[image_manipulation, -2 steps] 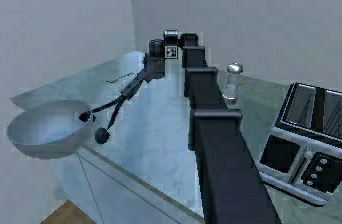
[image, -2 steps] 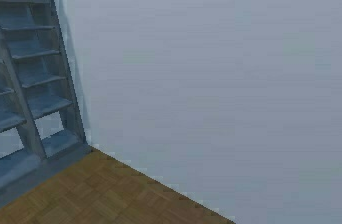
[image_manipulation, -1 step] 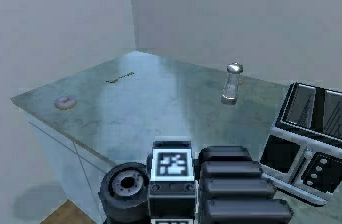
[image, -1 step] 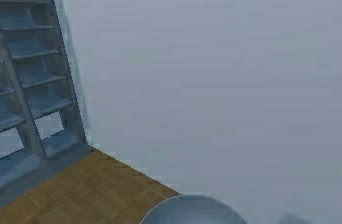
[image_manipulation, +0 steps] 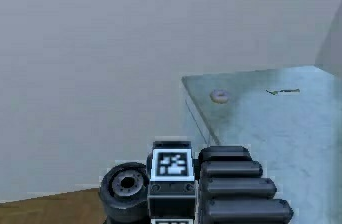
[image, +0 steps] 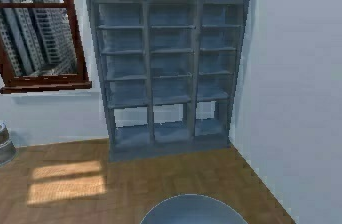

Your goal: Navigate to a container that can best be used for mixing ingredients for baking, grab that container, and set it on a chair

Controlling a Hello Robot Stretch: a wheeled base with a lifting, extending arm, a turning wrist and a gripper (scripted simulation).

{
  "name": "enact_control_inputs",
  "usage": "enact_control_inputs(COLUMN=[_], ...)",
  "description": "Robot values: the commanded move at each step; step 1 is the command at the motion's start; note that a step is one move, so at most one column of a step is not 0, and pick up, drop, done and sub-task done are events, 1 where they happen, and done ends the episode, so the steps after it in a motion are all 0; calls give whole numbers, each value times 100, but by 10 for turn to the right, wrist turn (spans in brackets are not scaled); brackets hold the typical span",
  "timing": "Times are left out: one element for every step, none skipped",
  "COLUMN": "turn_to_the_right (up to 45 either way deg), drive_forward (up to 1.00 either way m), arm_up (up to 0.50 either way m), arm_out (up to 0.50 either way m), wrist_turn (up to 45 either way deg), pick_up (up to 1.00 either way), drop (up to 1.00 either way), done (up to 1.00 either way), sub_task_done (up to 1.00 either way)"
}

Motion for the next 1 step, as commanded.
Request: enact_control_inputs(turn_to_the_right=[-90], drive_forward=[0], arm_up=[0], arm_out=[0], wrist_turn=[0], pick_up=[0], drop=[0], done=[0], sub_task_done=[0])
